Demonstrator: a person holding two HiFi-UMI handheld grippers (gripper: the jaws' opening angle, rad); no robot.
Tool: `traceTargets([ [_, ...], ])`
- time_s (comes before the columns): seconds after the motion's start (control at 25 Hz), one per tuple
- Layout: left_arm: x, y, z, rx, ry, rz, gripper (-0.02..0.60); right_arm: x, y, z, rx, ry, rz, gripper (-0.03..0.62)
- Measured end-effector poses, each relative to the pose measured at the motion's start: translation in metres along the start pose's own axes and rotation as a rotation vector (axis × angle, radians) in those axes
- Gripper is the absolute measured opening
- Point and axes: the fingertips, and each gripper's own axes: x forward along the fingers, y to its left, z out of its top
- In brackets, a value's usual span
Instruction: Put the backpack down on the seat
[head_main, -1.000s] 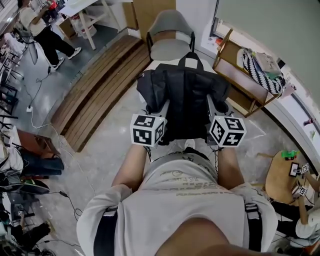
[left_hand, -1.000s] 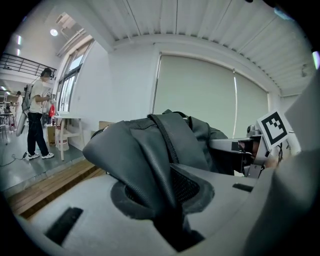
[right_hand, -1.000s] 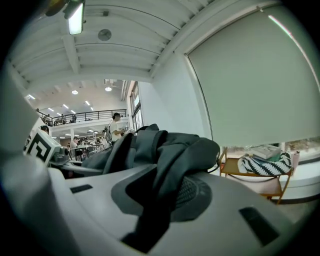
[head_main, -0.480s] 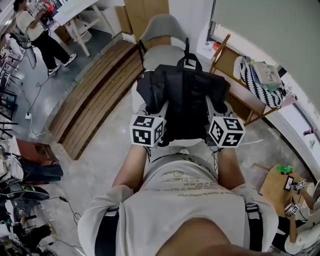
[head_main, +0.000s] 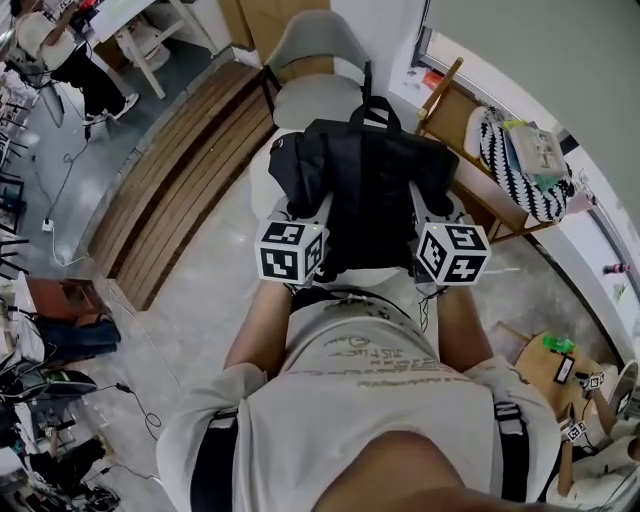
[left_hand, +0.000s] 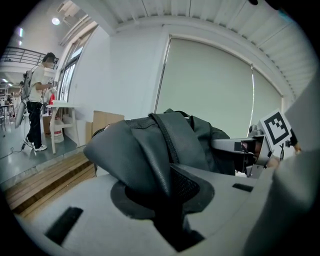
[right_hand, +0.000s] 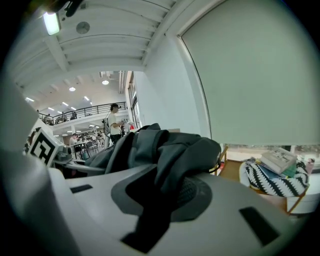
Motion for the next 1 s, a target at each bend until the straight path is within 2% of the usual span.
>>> traceTargets([
  [0.24, 0.035, 0.020, -0.012, 0.008, 0.087, -0.063, 0.098, 0.026, -0.012, -0.024, 0.056, 0.076, -0.056, 0.075],
  [0.6, 0.085, 0.042, -0.044, 0.086, 0.258, -0.198, 0.098, 0.053, -0.030, -0.085, 0.198, 0.187, -0.168, 0.080],
  [1.0, 0.118, 0.079, -0.125, 0.103, 0.492, -0.304, 0.098, 0.073, -0.015, -0.181, 0.358, 0.416, -0.220, 0.083],
])
